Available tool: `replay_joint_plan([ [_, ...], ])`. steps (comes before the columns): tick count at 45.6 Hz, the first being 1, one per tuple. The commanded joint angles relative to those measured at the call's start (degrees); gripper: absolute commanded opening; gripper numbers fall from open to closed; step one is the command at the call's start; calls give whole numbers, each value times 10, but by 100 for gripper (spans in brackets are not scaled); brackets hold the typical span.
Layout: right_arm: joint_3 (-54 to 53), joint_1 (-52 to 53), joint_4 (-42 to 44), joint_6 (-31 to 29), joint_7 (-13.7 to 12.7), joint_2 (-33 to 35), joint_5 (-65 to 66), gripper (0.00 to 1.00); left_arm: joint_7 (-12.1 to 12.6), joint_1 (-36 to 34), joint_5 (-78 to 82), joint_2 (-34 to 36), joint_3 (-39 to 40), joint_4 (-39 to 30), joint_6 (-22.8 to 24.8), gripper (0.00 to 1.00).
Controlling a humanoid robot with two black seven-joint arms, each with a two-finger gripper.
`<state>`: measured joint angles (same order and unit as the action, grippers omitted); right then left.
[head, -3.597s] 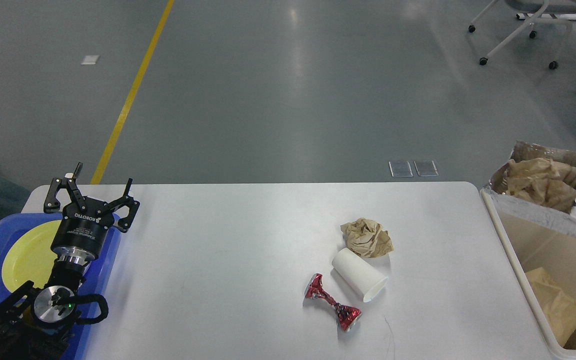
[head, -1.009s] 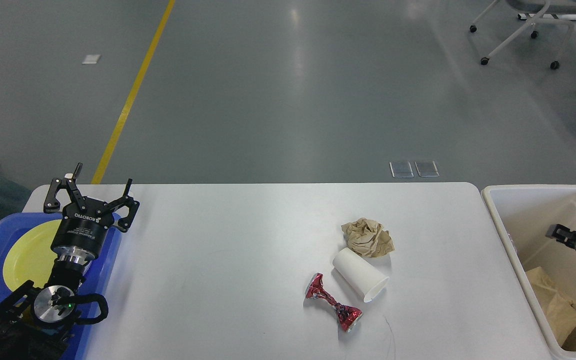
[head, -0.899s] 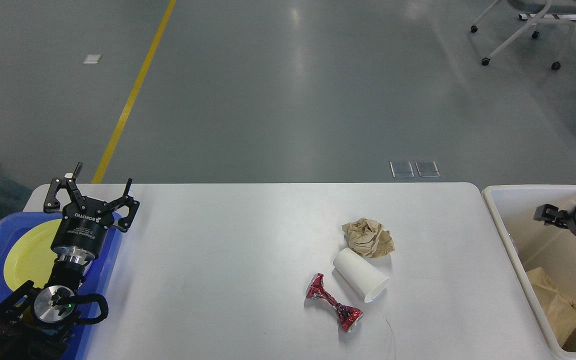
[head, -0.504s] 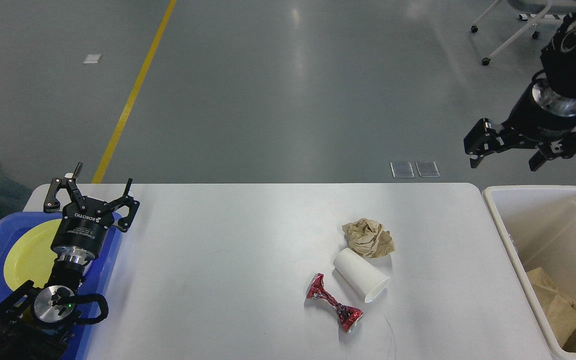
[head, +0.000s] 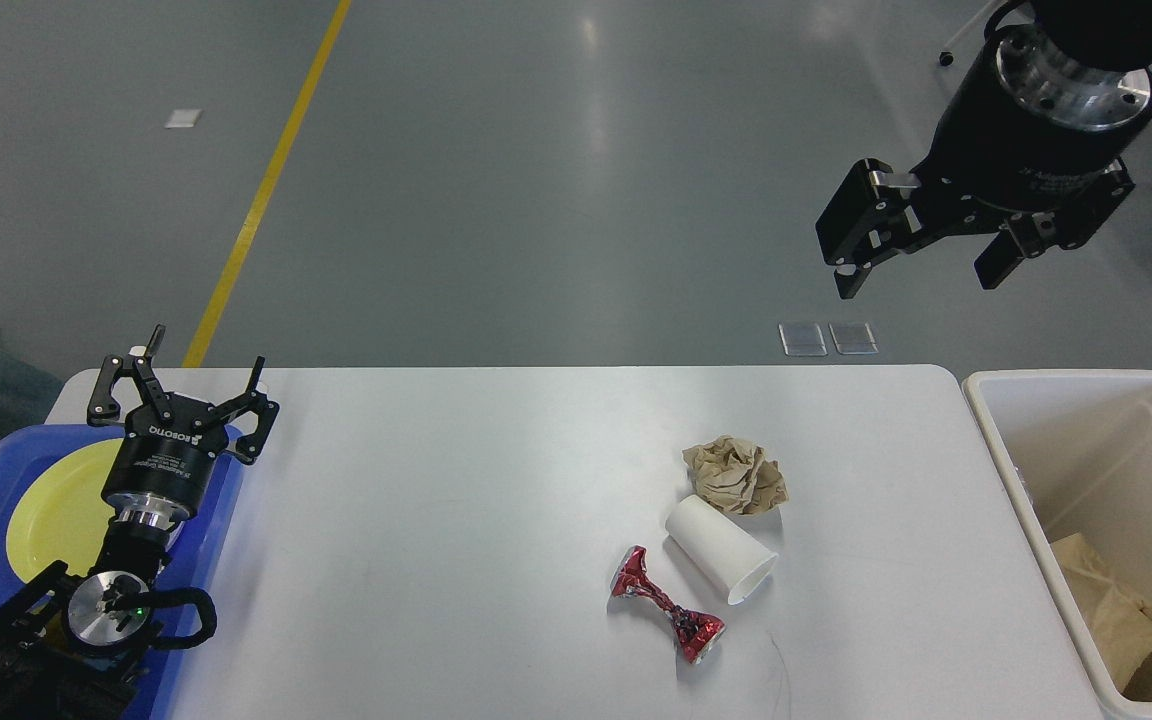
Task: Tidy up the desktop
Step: 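Move the right gripper over the crumpled brown paper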
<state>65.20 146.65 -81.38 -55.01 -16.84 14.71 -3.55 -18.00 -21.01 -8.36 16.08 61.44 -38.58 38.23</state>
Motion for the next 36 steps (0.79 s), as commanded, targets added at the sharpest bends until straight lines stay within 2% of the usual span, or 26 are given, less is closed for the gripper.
replay_joint_plan([
  [1,-3,25,-41,0,1,-13,-8,100,0,0,0,0,0,0,-1,96],
  [36,12,28,-42,0,6,-20,-35,100,0,0,0,0,0,0,0,96],
])
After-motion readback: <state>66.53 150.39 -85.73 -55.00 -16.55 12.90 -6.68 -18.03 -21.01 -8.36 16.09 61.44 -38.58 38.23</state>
